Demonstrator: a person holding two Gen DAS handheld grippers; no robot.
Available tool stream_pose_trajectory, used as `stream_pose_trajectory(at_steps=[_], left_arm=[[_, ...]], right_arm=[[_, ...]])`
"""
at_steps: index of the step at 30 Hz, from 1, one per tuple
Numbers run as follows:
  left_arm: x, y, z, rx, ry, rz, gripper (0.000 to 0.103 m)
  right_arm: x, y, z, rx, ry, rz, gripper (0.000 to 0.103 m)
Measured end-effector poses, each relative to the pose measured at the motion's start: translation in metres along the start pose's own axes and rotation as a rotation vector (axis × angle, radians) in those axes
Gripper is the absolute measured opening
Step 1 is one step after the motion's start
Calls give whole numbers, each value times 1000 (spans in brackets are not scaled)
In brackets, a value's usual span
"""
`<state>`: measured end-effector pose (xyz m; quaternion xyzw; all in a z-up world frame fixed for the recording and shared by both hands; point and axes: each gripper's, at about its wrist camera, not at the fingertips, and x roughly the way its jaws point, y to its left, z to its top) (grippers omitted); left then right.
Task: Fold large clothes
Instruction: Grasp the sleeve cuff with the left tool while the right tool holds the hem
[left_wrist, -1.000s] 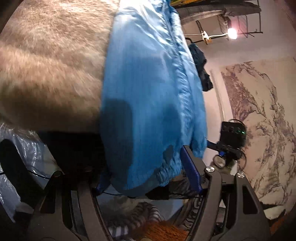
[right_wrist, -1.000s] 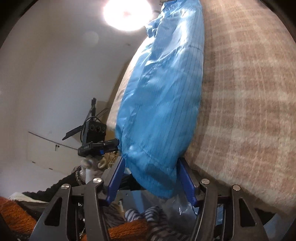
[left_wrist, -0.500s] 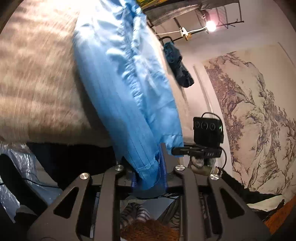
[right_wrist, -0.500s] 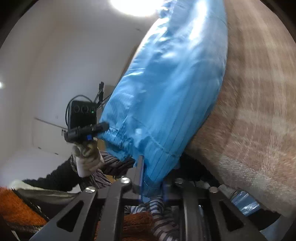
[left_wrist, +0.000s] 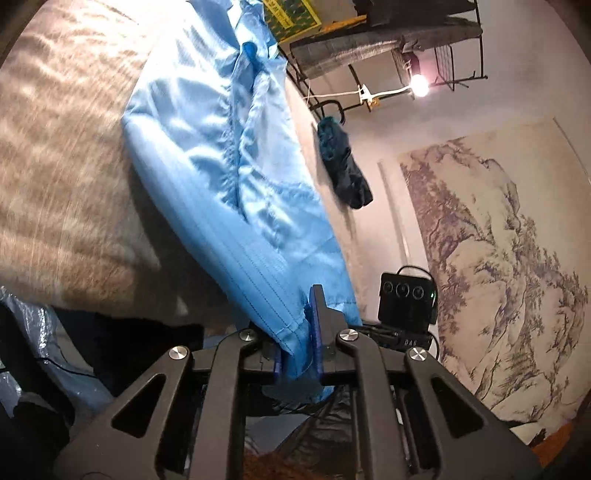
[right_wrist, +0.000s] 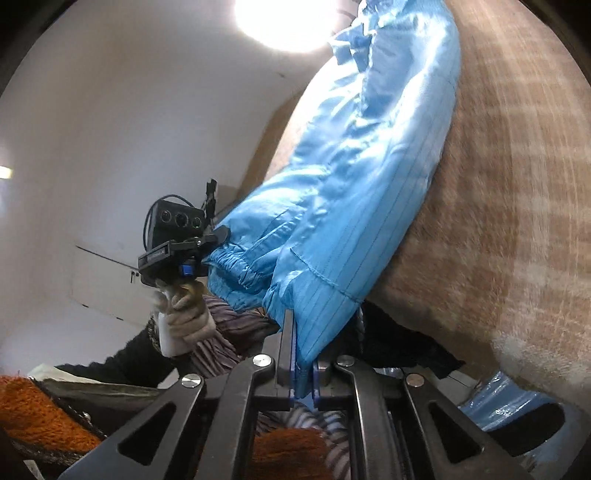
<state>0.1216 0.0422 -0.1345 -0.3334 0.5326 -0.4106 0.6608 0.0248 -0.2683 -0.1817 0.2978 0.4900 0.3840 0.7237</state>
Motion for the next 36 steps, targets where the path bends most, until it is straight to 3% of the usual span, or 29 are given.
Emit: stream_pose_trajectory(at_steps=[9, 15, 25, 33, 36], left_arm=[[8, -13, 37, -19, -21, 14, 9], [18, -15, 73, -30, -56, 69, 9], [53, 15, 149, -92, -92, 168, 9], [70, 42, 181, -126, -95, 204, 9], [71, 48, 190, -158, -96, 202, 14]], right_arm=[[-26, 6, 19, 58, -70, -9, 3], [-32, 5, 56, 72, -139, -57, 3], [-18, -23, 149, 164, -222, -126, 3], [-7, -60, 184, 236, -241, -137, 4], [-9, -62, 193, 227, -241, -153, 14]])
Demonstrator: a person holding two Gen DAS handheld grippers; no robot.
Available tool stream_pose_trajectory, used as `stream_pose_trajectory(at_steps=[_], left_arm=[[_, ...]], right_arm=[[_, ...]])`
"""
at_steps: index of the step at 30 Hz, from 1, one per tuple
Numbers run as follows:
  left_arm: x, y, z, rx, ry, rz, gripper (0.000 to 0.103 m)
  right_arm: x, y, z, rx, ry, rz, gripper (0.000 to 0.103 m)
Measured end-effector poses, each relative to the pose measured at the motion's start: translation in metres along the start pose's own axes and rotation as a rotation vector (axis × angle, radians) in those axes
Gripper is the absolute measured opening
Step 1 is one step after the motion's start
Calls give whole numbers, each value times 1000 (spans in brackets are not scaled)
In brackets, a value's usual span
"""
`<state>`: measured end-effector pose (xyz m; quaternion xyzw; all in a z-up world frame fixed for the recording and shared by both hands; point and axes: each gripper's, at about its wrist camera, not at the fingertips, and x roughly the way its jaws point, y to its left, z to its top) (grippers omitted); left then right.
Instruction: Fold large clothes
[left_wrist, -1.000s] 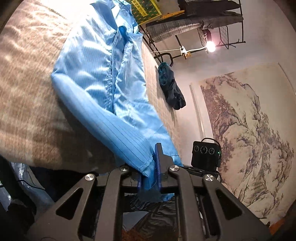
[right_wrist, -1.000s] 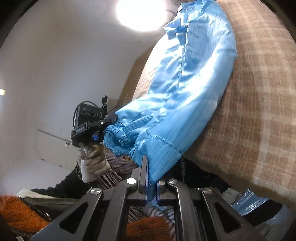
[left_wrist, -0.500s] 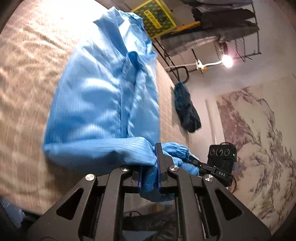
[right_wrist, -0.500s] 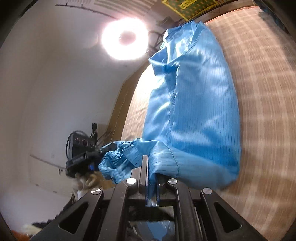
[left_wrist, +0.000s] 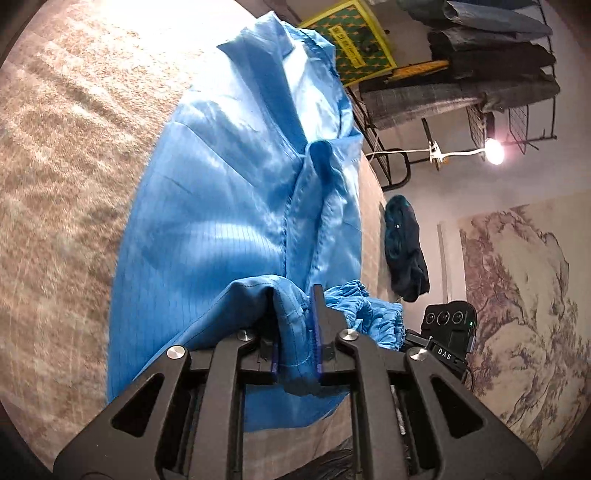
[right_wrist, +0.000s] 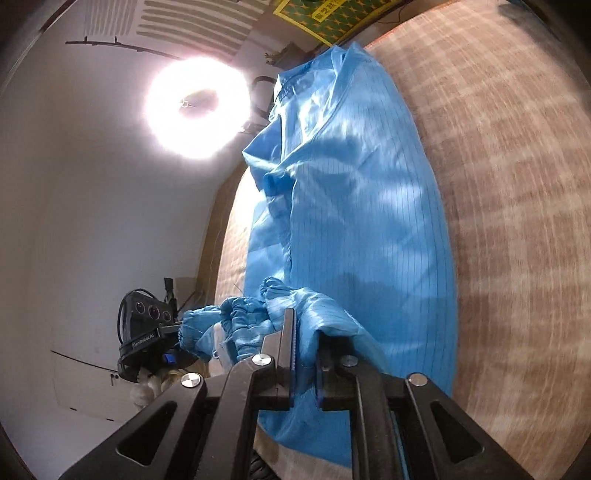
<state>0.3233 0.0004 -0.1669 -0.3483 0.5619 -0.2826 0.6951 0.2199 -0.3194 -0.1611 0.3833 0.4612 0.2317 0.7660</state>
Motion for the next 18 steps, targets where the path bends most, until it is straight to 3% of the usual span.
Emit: stream_pose_trajectory(at_steps=[2, 3, 5, 6, 9, 12, 14, 18], left_arm=[[-3, 2, 7, -21, -4, -13, 22], [-5, 1, 10, -28, -10, -21, 26], [-12, 0, 14, -41, -35, -41, 62], [-18, 0, 15, -42, -61, -50, 65], [-36, -7, 19, -2, -122, -51, 65], [-51, -15, 15, 110, -193, 60, 65], [-48, -17, 11, 185, -188, 134, 65], [-20, -10, -1, 291, -100, 249, 65]], right_arm=[[-3, -1, 5, 19, -4, 26, 36], [-5, -1, 6, 25, -10, 37, 40], [-10, 0, 10, 29, -16, 56, 56], [-12, 0, 11, 38, -24, 71, 63], [-23, 3, 15, 35, -48, 110, 64], [-42, 10, 15, -32, -97, 60, 61], [-54, 12, 13, -85, -121, -18, 58], [-57, 2, 7, -137, -110, -160, 47]])
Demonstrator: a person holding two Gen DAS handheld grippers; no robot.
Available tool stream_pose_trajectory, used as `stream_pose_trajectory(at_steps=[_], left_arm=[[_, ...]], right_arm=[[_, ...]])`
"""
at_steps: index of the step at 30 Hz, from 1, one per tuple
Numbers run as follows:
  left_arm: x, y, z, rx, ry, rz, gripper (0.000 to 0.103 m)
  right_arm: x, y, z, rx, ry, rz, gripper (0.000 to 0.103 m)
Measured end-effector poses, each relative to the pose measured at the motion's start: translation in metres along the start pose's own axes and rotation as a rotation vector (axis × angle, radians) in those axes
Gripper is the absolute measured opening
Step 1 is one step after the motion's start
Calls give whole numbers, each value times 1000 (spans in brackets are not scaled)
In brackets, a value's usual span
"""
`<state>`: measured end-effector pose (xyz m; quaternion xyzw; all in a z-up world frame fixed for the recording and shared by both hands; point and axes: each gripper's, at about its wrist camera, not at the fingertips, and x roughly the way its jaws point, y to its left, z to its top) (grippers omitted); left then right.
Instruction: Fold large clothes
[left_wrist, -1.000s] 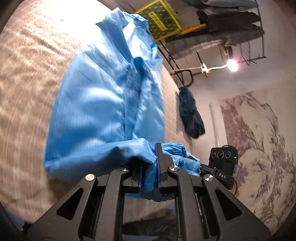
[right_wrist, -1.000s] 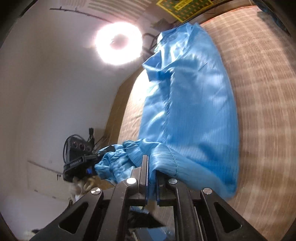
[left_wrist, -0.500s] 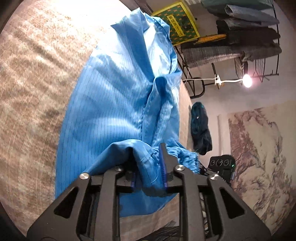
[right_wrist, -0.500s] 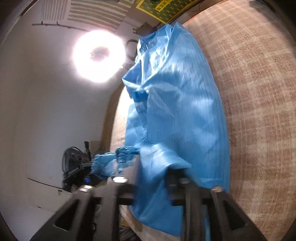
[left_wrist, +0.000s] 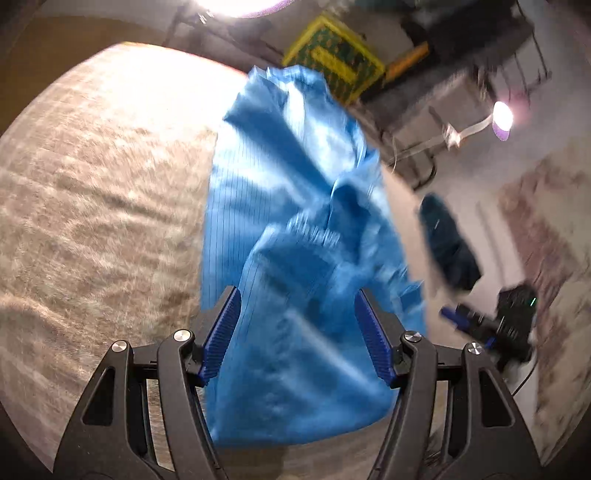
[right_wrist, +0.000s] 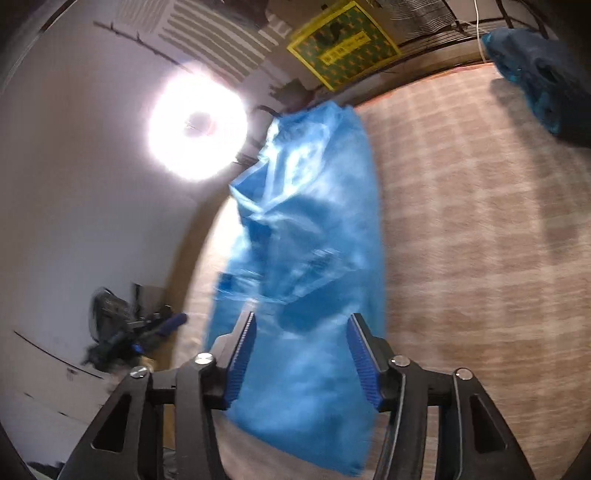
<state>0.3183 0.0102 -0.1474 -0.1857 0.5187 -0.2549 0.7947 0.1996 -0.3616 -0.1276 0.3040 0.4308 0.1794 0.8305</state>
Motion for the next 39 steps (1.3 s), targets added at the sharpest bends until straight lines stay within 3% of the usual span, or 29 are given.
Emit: stream_pose_trajectory(at_steps=[2, 9, 10, 13, 16, 20, 22, 25, 29, 33, 36, 38, 39], left_arm=[[11, -2, -4, 23, 21, 29, 64], [34, 3, 6, 26, 31, 24, 51], [37, 5, 6, 16, 35, 18, 45], [46, 7, 8, 6, 62, 3, 6], [44, 4, 4, 31, 56, 1, 2], [23, 10, 4, 3, -3, 26, 0], [14, 23, 5, -13, -38, 75, 0], [23, 41, 3, -50, -17, 96, 0], [36, 40, -5, -14, 12, 155, 0], [26, 41, -3, -22, -29, 181, 4], [10, 42, 1, -54, -61, 165, 4], [-1, 33, 2, -22, -81, 135, 4], [-7, 23, -1, 23, -84, 111, 4]], right_arm=[[7, -7, -4, -5, 35, -25, 41], [41, -1, 2, -89, 70, -98, 41], [43, 0, 3, -101, 70, -106, 39], [52, 2, 5, -132, 78, -123, 28], [59, 9, 4, -174, 81, -155, 7], [56, 20, 6, -208, 39, -161, 0], [53, 26, 9, -221, 6, -165, 0], [58, 26, 12, -230, -6, -200, 0], [77, 20, 15, -229, 16, -271, 0], [75, 22, 17, -246, -6, -340, 1], [58, 30, 18, -267, -51, -372, 6], [47, 41, 13, -318, -58, -321, 6], [44, 45, 10, -342, -55, -299, 14]])
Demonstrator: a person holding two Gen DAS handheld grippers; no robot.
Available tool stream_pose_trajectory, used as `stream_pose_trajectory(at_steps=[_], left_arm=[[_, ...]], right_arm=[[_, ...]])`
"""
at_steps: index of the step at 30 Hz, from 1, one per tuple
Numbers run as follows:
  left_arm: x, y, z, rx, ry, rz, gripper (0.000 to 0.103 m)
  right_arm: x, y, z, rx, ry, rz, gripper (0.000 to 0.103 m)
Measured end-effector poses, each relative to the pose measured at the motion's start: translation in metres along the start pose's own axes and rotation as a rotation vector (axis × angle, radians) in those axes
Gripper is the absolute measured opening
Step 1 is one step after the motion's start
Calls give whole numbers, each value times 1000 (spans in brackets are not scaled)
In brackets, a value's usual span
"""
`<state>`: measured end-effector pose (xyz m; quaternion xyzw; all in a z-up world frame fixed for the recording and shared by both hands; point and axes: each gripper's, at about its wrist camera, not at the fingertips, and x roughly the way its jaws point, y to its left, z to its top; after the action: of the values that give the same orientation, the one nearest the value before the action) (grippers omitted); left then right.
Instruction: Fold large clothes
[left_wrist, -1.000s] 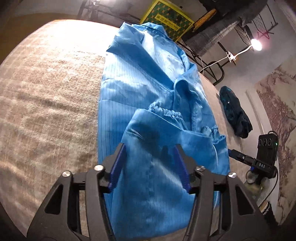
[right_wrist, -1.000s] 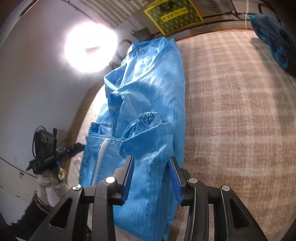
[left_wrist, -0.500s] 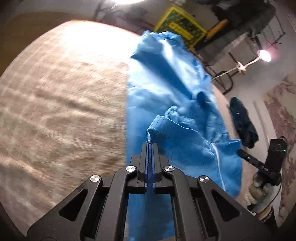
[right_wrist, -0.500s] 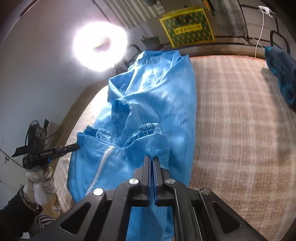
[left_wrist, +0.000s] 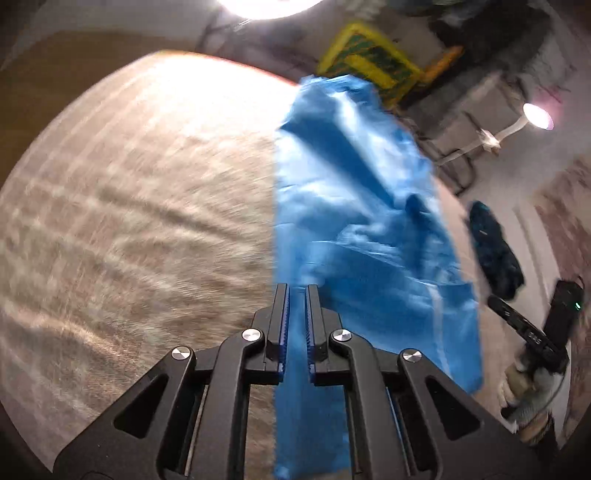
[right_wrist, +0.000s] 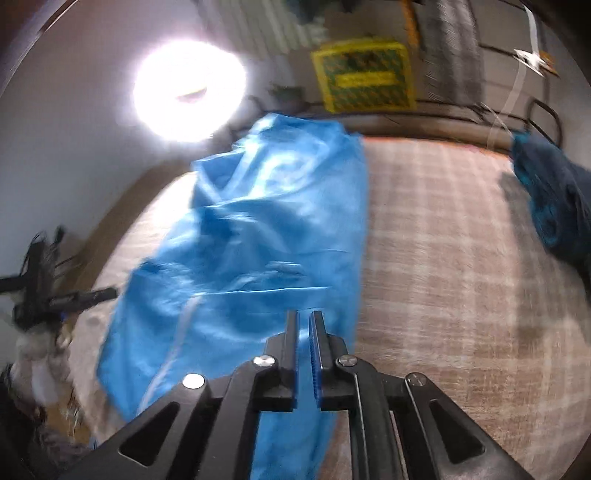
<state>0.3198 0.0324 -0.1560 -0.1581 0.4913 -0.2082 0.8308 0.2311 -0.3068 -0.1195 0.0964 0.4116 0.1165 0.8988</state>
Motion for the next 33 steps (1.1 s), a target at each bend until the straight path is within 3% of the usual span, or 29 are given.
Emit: stream_pose_trajectory(at_steps=[1, 6, 7, 8, 9, 11, 15, 18, 25, 30, 33], left_arm=[[-4, -9, -4, 40, 2, -26, 4], [9, -54, -29, 186, 93, -132, 4], [18, -59, -36, 219, 118, -108, 4], [26, -60, -40, 242, 129, -71, 4], [31, -58, -44, 250, 139, -38, 4], [49, -44, -44, 225, 168, 47, 3], [47, -35, -33, 232, 98, 116, 2], [45, -29, -26, 199, 72, 158, 2], [21, -26, 5, 137, -1, 88, 4], [15, -23, 45, 109, -35, 48, 4], [24, -18, 69, 124, -46, 62, 5]], right_arm=[[-3, 5, -2, -23, 6, 38, 22], [9, 25, -12, -83, 65, 147, 22], [13, 29, -13, -105, 76, 129, 22], [26, 30, -16, -131, 101, 56, 22], [26, 30, -16, -131, 101, 56, 22], [36, 21, -19, -111, 124, 3, 19], [48, 9, -20, -107, 144, -38, 17], [45, 11, -16, -131, 112, -83, 19], [11, 3, 7, -64, 26, -9, 32], [3, 5, 20, -105, 11, -23, 33], [11, 3, 33, -134, 33, -29, 33]])
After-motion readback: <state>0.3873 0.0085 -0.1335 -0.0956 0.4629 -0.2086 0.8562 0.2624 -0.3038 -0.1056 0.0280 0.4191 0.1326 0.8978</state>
